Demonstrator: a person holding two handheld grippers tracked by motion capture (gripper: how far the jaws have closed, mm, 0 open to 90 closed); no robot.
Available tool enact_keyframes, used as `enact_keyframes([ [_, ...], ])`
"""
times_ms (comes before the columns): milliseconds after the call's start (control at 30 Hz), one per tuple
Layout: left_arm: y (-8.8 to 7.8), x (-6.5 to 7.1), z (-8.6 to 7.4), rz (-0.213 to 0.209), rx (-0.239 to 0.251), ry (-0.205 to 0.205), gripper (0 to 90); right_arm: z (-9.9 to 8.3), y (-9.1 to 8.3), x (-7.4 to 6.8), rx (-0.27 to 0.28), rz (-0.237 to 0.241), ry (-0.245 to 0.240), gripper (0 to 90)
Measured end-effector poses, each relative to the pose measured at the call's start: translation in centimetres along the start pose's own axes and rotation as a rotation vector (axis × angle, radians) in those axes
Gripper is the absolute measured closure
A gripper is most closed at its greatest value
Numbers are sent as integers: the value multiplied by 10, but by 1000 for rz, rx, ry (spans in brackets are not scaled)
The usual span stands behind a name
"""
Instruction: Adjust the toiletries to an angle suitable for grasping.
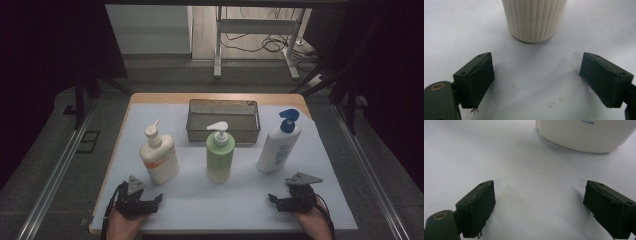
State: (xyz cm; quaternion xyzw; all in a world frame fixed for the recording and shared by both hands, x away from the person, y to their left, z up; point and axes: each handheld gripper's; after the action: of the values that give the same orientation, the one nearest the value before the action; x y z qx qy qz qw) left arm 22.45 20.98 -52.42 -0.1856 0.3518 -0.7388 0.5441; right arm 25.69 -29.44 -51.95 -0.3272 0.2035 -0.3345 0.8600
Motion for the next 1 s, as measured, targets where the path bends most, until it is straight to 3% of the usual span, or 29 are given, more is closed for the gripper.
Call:
enact_keyframes([
  [1000,0,-1,-2,-7,17,-7,120,2,-2,2,-15,15,0,116],
])
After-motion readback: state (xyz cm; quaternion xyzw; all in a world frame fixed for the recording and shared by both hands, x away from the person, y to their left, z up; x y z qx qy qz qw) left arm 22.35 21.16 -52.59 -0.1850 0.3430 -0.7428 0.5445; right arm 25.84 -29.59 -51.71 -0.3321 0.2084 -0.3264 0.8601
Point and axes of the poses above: each handheld gripper's, and its own axes: y roughly forward along the jaws, z roughly out of its top, x roughly to its right, and after that the axes turned 10 degrees about z, right-handed
